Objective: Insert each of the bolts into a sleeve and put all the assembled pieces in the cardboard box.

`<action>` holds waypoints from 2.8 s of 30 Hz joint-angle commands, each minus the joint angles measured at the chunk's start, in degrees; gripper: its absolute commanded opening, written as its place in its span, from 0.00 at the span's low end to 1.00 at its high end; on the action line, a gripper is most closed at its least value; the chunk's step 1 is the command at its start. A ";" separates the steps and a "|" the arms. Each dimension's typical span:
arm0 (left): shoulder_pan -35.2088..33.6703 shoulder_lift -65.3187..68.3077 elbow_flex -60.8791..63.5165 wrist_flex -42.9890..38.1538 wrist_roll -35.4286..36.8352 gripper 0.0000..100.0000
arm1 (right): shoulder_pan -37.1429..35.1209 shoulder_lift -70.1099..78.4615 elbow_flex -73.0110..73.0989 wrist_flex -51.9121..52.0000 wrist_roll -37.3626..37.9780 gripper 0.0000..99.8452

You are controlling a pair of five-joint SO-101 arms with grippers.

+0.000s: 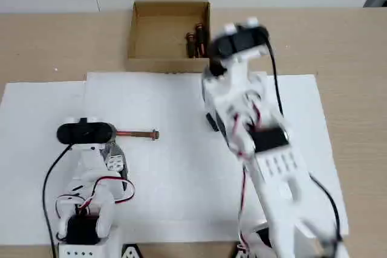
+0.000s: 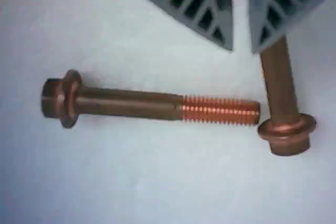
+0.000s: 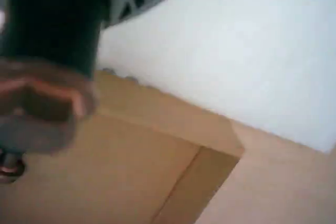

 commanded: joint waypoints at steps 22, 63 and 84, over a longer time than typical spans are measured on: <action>3.08 -0.44 3.38 -7.47 -2.29 0.01 | 0.22 68.88 -71.03 -1.54 30.51 0.02; 2.99 -0.44 3.38 -7.47 -2.29 0.01 | -0.57 47.78 -74.81 55.69 30.51 0.00; 3.08 -0.44 3.38 -7.47 -2.29 0.01 | -0.40 31.16 -45.71 64.13 20.48 0.15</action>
